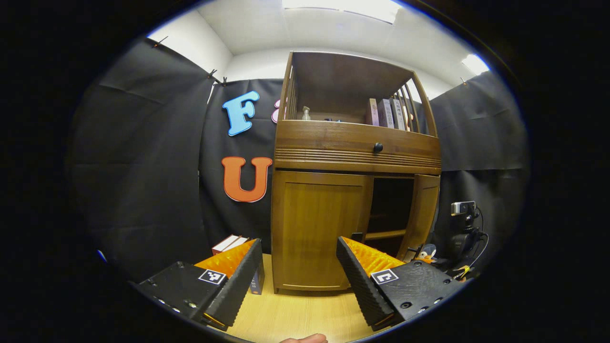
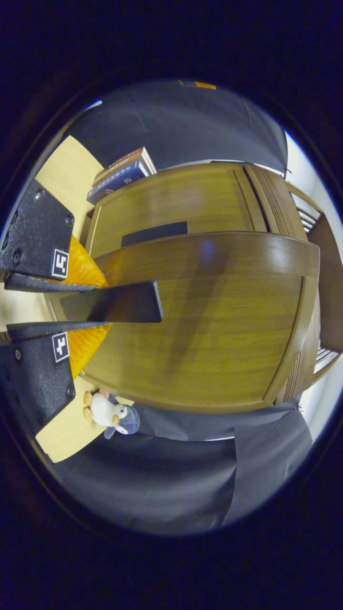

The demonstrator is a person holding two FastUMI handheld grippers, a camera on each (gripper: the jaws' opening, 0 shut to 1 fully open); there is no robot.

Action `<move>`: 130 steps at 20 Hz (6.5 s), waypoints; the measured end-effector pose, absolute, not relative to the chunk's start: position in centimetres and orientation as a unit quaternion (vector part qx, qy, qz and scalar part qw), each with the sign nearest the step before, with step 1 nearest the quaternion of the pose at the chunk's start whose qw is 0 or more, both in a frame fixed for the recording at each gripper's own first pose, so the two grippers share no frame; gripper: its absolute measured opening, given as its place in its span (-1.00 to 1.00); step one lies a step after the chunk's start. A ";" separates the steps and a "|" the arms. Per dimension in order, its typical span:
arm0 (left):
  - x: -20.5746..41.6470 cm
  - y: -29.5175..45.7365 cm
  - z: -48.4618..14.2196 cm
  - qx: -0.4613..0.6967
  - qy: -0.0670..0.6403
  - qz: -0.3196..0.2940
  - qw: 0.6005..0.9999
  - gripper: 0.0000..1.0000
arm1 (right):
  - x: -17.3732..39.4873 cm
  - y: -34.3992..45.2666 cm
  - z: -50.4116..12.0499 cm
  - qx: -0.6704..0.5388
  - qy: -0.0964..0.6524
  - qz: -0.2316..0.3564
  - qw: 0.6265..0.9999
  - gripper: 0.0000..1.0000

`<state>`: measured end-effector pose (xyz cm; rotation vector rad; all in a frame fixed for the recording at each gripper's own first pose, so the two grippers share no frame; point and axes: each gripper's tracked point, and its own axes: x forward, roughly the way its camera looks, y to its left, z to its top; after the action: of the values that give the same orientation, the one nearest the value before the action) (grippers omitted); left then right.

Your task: Open the right door of the double-door shoe cabinet with the right hand, and open the left door with the left hand.

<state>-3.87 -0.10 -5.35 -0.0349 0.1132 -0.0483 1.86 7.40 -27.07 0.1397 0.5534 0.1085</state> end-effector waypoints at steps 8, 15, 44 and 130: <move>-2.5 -2.1 -6.2 -0.009 0.065 -0.040 0.997 0.89 | -0.7 4.8 -26.7 0.070 0.265 0.044 0.961 -0.43; -1.8 -5.3 -6.7 -0.008 0.075 -0.072 0.995 0.89 | -3.1 1.4 -26.4 0.074 0.261 0.022 0.962 -0.51; -0.8 -16.2 -8.5 0.014 0.086 -0.161 0.983 0.89 | -6.6 -10.4 -26.5 0.097 0.275 -0.086 0.953 -0.92; 18.2 -16.3 -25.4 0.041 0.141 -0.132 0.980 -0.41 | -12.3 -9.5 -18.8 0.044 0.234 -0.074 0.968 0.22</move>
<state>18.22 -16.25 -25.42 0.0817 0.2839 -0.2659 -12.31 -9.49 -18.75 0.0894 0.4736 -0.1498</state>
